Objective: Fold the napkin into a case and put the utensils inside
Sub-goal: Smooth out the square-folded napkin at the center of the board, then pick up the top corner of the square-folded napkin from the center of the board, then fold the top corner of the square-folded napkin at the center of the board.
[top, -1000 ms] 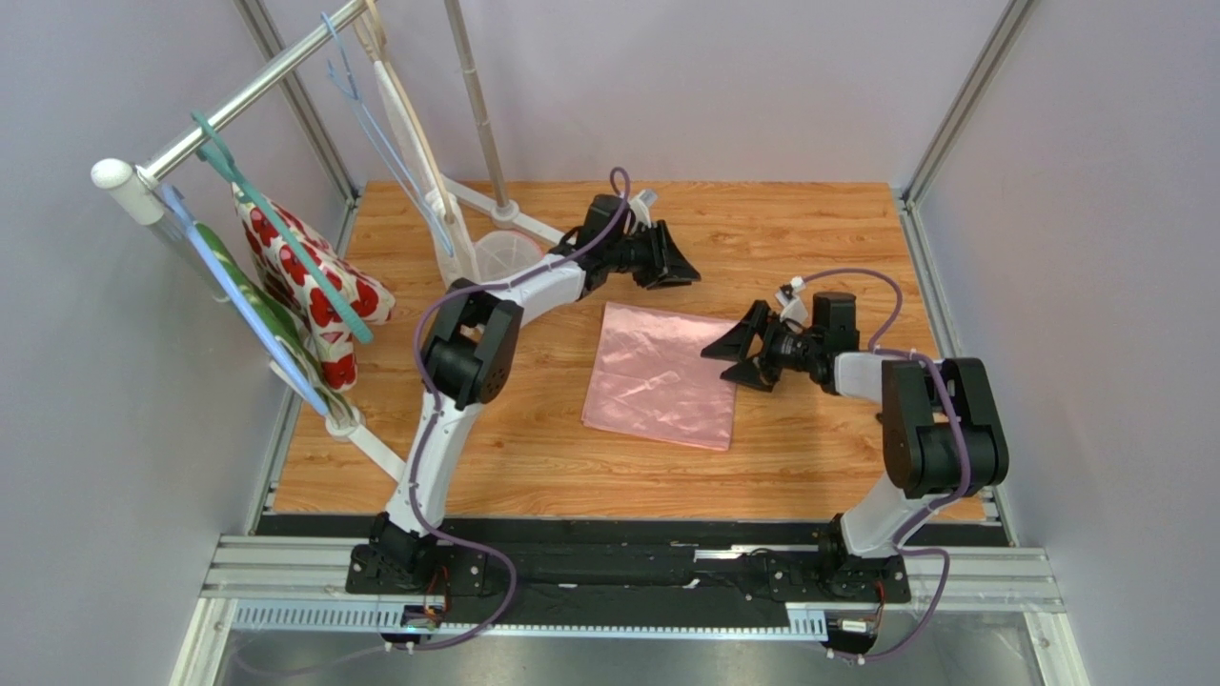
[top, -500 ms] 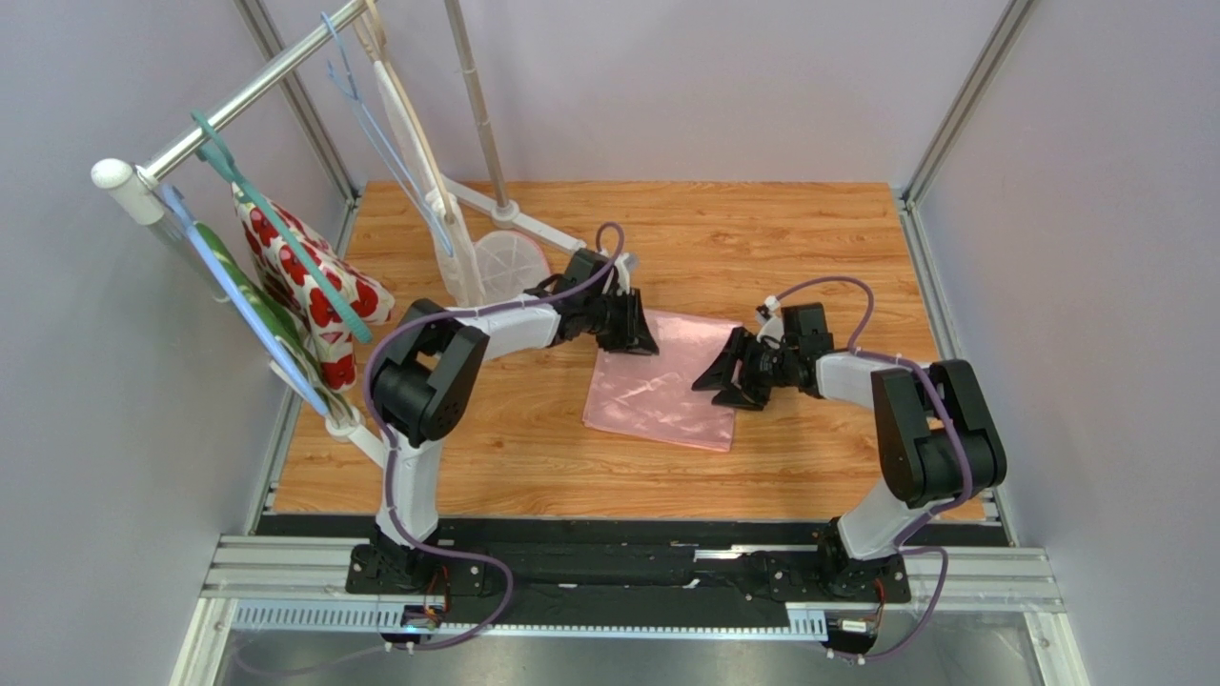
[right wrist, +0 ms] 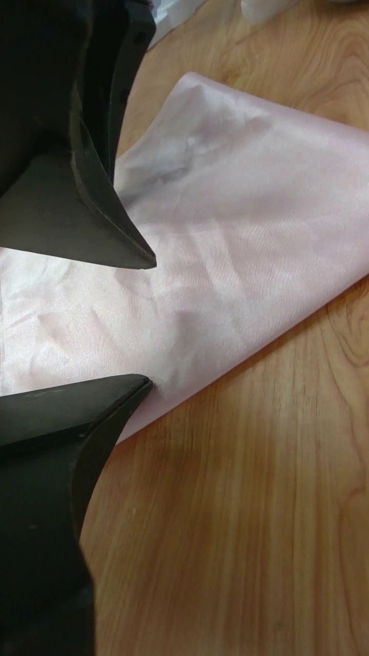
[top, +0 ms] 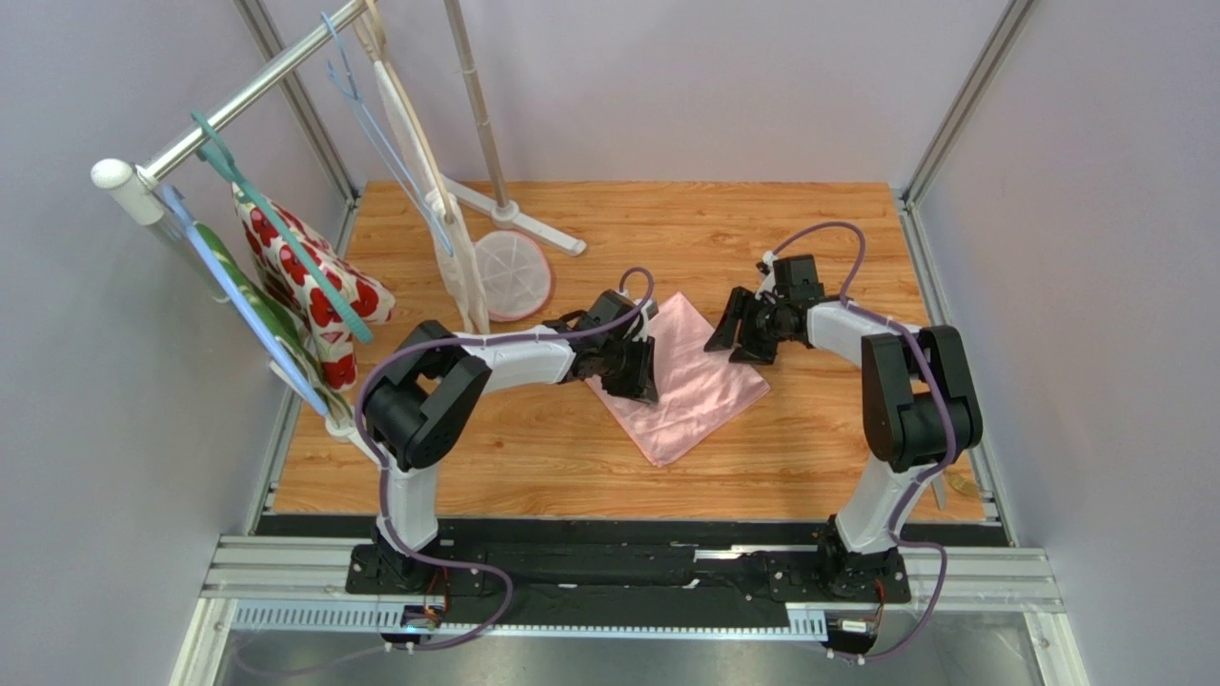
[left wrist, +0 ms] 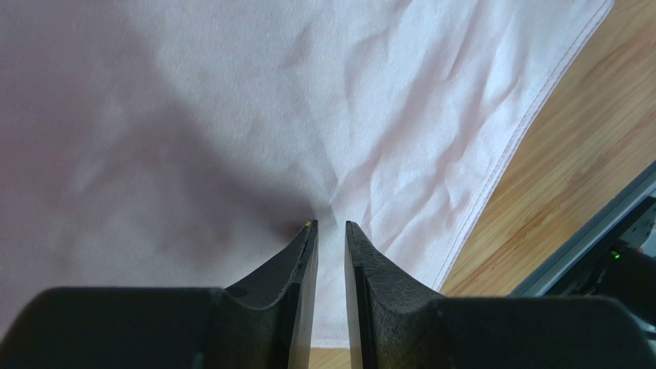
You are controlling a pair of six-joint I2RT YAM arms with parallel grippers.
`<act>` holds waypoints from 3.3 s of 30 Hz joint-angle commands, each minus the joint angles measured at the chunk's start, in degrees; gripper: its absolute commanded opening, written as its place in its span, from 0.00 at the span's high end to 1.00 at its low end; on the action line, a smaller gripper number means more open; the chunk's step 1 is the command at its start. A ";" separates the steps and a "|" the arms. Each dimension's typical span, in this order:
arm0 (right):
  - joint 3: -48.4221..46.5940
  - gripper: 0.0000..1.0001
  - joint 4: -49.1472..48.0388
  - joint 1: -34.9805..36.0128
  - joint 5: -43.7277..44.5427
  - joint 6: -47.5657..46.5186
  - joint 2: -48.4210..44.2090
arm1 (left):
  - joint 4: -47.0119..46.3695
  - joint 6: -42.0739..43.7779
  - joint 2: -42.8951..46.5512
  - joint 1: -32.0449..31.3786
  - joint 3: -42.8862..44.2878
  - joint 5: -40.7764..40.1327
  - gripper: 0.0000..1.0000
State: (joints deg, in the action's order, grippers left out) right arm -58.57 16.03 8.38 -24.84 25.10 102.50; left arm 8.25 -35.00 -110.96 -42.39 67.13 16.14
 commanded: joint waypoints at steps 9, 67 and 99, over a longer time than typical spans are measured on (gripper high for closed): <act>6.61 0.39 13.57 11.62 13.14 -1.72 -19.43 | 8.09 5.03 12.35 0.03 1.23 0.28 0.69; 6.45 0.90 15.87 45.67 28.09 -14.03 -16.10 | -0.69 -8.06 35.81 10.13 -22.57 4.25 0.62; -22.02 1.00 8.58 21.42 30.65 -24.75 5.77 | -6.94 -13.25 10.50 15.41 -1.92 5.30 0.66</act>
State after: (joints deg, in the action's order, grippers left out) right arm -76.12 26.76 31.64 7.68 2.00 105.78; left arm 2.57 -48.12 -99.74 -27.53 62.02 20.01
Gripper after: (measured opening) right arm 0.011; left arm 0.347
